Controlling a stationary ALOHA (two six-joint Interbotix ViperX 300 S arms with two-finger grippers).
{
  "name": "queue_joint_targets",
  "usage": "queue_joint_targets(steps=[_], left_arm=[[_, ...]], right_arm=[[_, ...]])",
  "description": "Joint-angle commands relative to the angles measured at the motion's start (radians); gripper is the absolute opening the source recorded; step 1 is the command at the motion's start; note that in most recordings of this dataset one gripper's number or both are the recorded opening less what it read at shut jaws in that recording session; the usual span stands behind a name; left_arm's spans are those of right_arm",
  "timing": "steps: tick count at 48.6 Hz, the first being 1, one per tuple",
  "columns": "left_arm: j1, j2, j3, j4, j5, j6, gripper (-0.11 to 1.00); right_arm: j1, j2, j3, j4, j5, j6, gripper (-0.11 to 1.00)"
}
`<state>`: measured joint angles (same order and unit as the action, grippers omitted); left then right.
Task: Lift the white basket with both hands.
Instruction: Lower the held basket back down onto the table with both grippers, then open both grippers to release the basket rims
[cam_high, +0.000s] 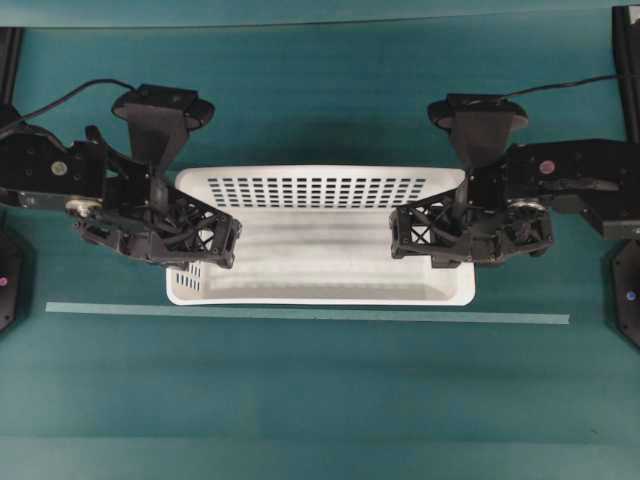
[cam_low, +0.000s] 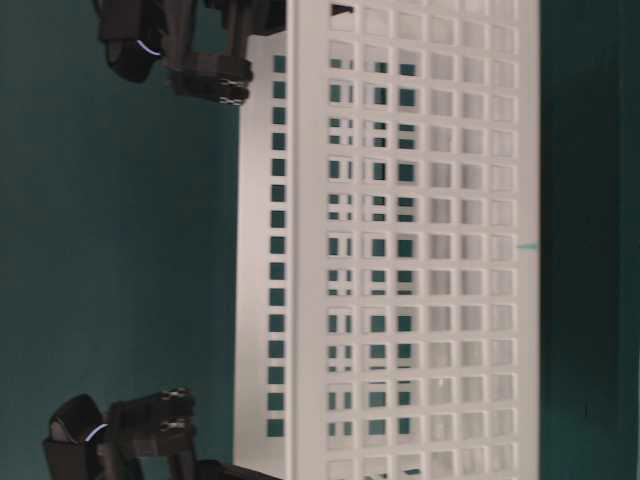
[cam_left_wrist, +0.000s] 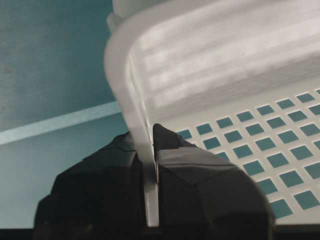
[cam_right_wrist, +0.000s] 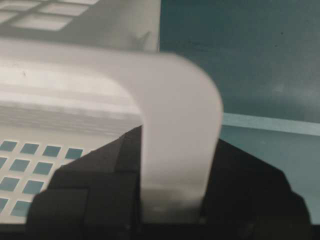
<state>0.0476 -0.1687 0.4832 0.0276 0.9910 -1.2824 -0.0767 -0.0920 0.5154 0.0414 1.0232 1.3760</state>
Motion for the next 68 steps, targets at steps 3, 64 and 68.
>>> queue_joint_targets(steps=[3, 64, 68], left_arm=[[-0.015, 0.018, 0.008, 0.003, -0.012, 0.015, -0.02], [0.020, 0.091, 0.094, 0.003, -0.172, 0.015, -0.02], [0.021, 0.091, 0.098, 0.005, -0.172, 0.017, -0.02]], right_arm=[[0.032, 0.046, 0.021, 0.015, -0.040, -0.052, 0.20], [-0.008, 0.101, 0.097, 0.032, -0.195, -0.089, 0.20], [-0.012, 0.103, 0.097, 0.032, -0.195, -0.089, 0.20]])
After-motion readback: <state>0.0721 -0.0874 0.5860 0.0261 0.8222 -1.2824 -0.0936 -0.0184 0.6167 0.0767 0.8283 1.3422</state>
